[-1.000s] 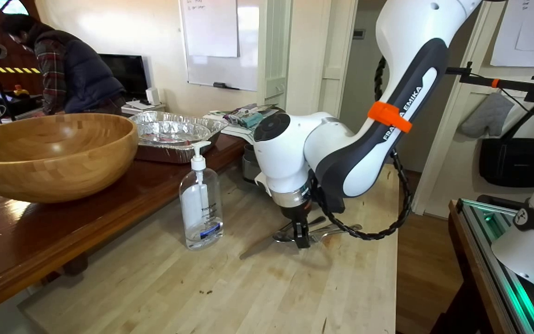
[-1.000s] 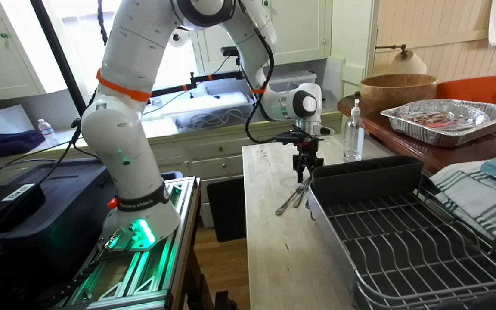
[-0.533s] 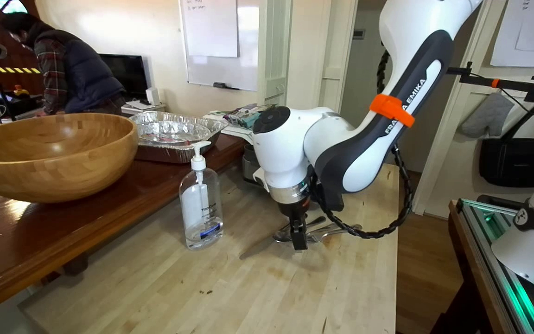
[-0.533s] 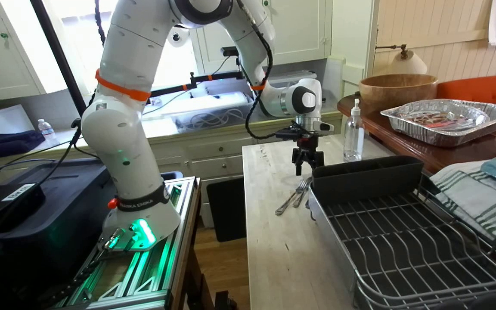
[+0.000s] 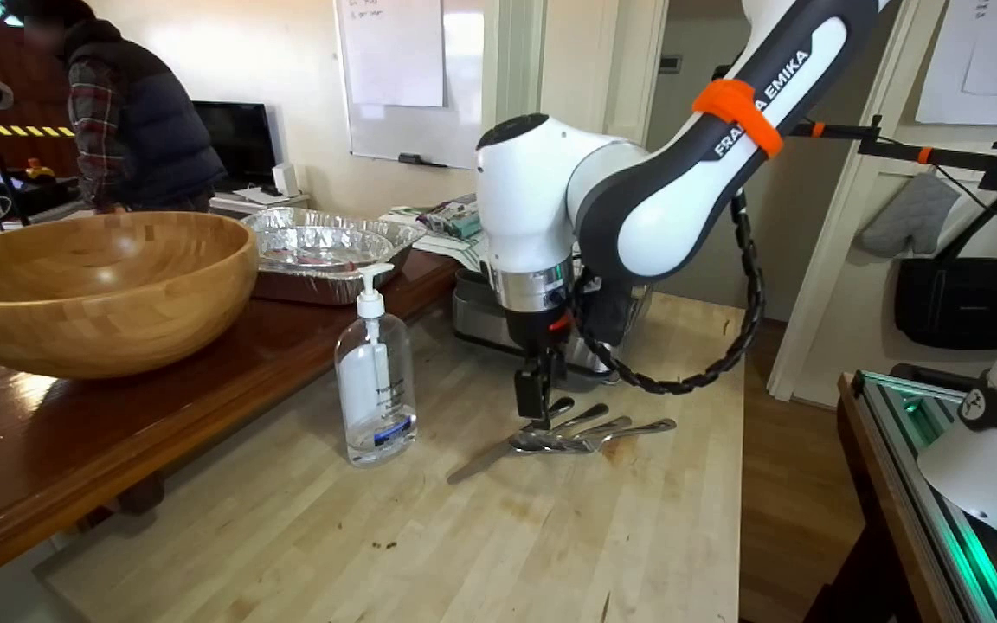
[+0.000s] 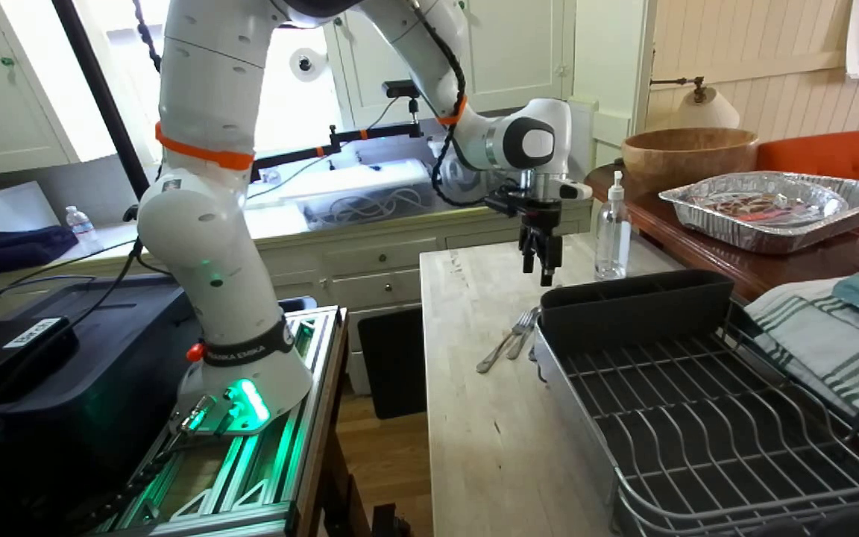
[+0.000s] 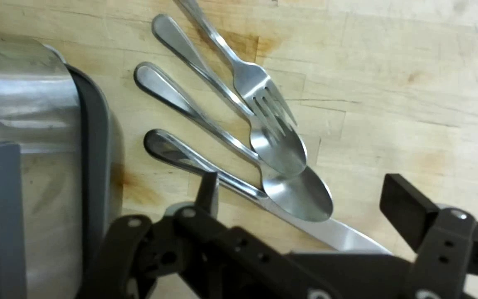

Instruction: Take the fork out of the dishrack.

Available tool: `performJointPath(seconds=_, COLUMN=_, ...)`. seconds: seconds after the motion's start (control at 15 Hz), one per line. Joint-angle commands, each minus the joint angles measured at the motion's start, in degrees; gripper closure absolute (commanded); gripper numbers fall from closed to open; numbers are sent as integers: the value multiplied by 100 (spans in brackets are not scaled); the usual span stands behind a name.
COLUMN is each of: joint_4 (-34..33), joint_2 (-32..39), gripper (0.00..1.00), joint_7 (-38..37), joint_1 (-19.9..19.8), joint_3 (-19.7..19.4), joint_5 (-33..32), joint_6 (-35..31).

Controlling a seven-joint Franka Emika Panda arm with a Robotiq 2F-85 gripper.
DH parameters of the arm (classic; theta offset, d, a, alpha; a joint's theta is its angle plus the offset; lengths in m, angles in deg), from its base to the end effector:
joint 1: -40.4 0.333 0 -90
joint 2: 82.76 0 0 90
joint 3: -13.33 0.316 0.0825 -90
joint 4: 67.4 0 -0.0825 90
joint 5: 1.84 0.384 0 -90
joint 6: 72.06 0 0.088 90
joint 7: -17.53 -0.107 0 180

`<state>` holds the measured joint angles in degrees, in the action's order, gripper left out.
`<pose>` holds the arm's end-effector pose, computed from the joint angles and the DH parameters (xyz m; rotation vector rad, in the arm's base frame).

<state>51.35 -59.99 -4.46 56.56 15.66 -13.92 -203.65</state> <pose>0.5425 0.1766 0.2230 2.9533 0.1343 -0.1720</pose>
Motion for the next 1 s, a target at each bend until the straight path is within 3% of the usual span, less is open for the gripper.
performJointPath(seconds=0.0, joint_4=432, joint_2=-638, gripper=0, joint_7=-534, joint_1=-151, joint_3=-23, joint_5=366, joint_6=24)
performJointPath(seconds=0.47, joint_4=970, joint_2=-1501, gripper=0, joint_7=-925, joint_1=-437, joint_3=-19, joint_5=585, joint_6=40)
performJointPath(seconds=0.93, joint_4=1574, joint_2=-2339, gripper=0, joint_7=-621, joint_1=-745, joint_3=50, joint_5=655, joint_6=-114)
